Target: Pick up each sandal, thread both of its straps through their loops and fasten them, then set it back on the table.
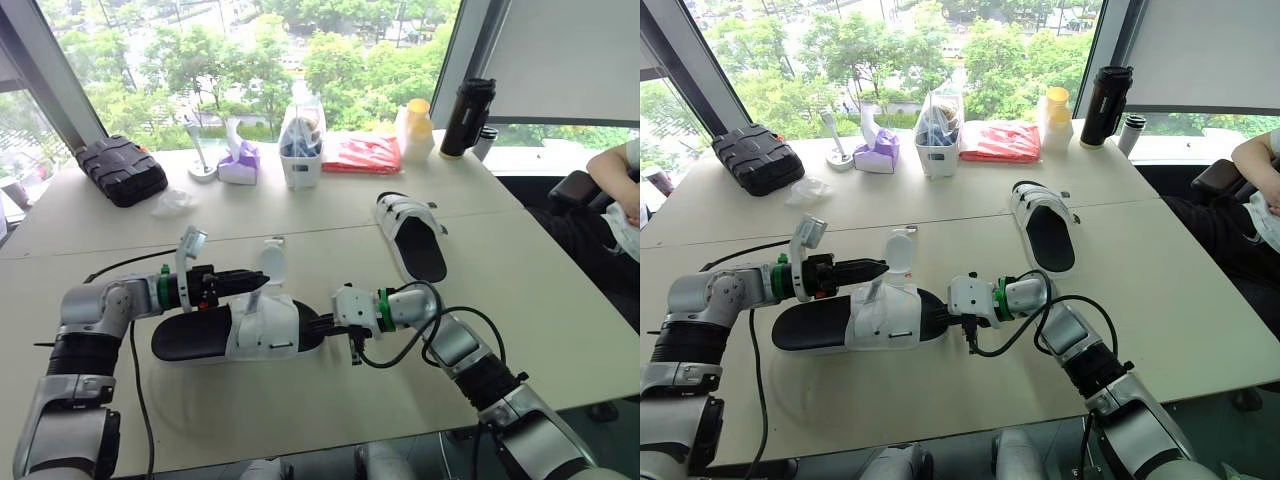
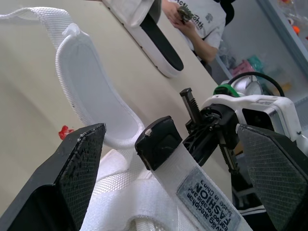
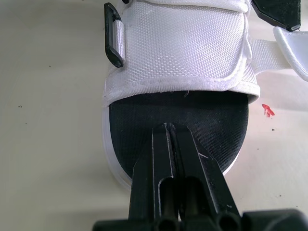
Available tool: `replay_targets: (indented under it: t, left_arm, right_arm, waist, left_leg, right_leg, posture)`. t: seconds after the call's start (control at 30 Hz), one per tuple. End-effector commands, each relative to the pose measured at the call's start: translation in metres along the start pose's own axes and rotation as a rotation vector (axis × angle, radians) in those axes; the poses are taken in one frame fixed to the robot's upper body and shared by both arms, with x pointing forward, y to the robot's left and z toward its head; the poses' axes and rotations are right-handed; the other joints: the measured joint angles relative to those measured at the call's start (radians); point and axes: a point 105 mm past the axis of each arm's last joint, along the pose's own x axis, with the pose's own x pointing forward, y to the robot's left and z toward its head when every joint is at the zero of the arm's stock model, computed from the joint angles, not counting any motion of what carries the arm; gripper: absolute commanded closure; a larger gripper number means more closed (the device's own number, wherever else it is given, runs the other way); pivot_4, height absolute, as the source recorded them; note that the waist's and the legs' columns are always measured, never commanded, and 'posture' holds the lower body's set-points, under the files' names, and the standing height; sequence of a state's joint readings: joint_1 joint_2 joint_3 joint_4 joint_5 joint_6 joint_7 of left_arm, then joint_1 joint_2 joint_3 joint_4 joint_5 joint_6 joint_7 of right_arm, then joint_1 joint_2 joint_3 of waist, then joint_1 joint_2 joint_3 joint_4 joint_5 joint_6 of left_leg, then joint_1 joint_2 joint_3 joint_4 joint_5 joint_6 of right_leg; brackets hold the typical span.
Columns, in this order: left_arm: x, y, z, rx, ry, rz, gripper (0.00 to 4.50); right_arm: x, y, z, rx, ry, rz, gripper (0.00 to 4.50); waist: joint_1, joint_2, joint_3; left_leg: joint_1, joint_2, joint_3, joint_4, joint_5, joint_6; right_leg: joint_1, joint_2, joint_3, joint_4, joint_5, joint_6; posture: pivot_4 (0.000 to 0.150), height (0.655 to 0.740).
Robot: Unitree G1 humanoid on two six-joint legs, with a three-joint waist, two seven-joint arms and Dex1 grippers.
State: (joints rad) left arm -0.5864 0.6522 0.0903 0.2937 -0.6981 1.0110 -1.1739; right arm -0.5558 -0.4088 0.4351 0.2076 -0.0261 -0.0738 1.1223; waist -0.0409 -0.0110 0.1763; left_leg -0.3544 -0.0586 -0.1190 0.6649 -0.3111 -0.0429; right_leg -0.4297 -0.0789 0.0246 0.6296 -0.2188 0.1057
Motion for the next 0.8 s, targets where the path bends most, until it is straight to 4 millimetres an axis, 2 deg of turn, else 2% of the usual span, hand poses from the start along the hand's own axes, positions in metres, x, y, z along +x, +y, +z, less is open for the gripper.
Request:
replay_targets:
  t: [0.03,0.13,0.17,0.3,0.43,0.57,0.67,0.8]
  left_arm:
    - [0.001,-0.005,0.004,0.029,-0.011,-0.014,0.78]
    - [0.002,-0.006,0.004,0.036,-0.018,-0.017,2.11]
    - [0.002,-0.006,0.004,0.039,-0.019,-0.016,2.75]
    - [0.0,-0.005,0.004,0.054,-0.033,-0.014,4.46]
    - [-0.004,-0.01,0.008,0.132,-0.046,-0.011,4.46]
    - [-0.013,-0.031,0.019,0.248,-0.089,-0.059,4.46]
    - [-0.018,-0.056,0.033,0.366,-0.151,-0.105,4.46]
    - [-0.018,-0.075,0.038,0.427,-0.169,-0.134,4.46]
  right_arm:
    - [0.002,0.009,-0.007,0.016,0.023,0.024,4.5]
    - [0.002,0.009,-0.007,0.017,0.023,0.024,4.5]
    - [0.002,0.009,-0.007,0.018,0.023,0.024,4.5]
    - [0.002,0.01,-0.007,0.019,0.024,0.026,4.5]
    - [0.002,0.01,-0.007,0.02,0.024,0.029,4.5]
    - [0.002,0.011,-0.007,0.019,0.025,0.033,4.5]
    - [0.002,0.012,-0.007,0.017,0.027,0.036,4.5]
    - [0.002,0.012,-0.007,0.015,0.029,0.04,4.5]
  waist:
    - [0.0,0.0,0.0]
    - [0.0,0.0,0.0]
    - [0.0,0.0,0.0]
    - [0.0,0.0,0.0]
    - [0.0,0.0,0.0]
    - [0.0,0.0,0.0]
    - [0.0,0.0,0.0]
    - [0.0,0.0,0.0]
  left_leg:
    - [0.0,0.0,0.0,0.0,0.0,0.0]
    - [0.0,0.0,0.0,0.0,0.0,0.0]
    - [0.0,0.0,0.0,0.0,0.0,0.0]
    - [0.0,0.0,0.0,0.0,0.0,0.0]
    - [0.0,0.0,0.0,0.0,0.0,0.0]
    - [0.0,0.001,0.0,-0.001,0.0,0.0]
    - [0.0,0.001,-0.001,-0.001,0.0,0.0]
    - [0.0,0.001,-0.001,-0.001,0.0,0.0]
  right_leg:
    - [0.0,0.0,0.0,0.0,0.0,0.0]
    - [0.0,0.0,0.0,0.0,0.0,0.0]
    - [0.0,0.0,0.0,0.0,0.0,0.0]
    - [0.0,0.0,0.0,0.0,0.0,0.0]
    - [0.0,0.0,0.0,0.0,0.0,0.0]
    - [0.0,-0.001,0.0,-0.001,0.0,0.0]
    - [0.0,-0.001,0.0,-0.001,0.0,0.0]
    - [0.0,-0.002,0.0,-0.001,0.0,0.0]
  posture:
    - [0.15,0.74]
    - [0.15,0.74]
    - [0.15,0.74]
    - [0.15,0.74]
    - [0.15,0.74]
    - [0.15,0.74]
    - [0.15,0.74]
    - [0.15,0.74]
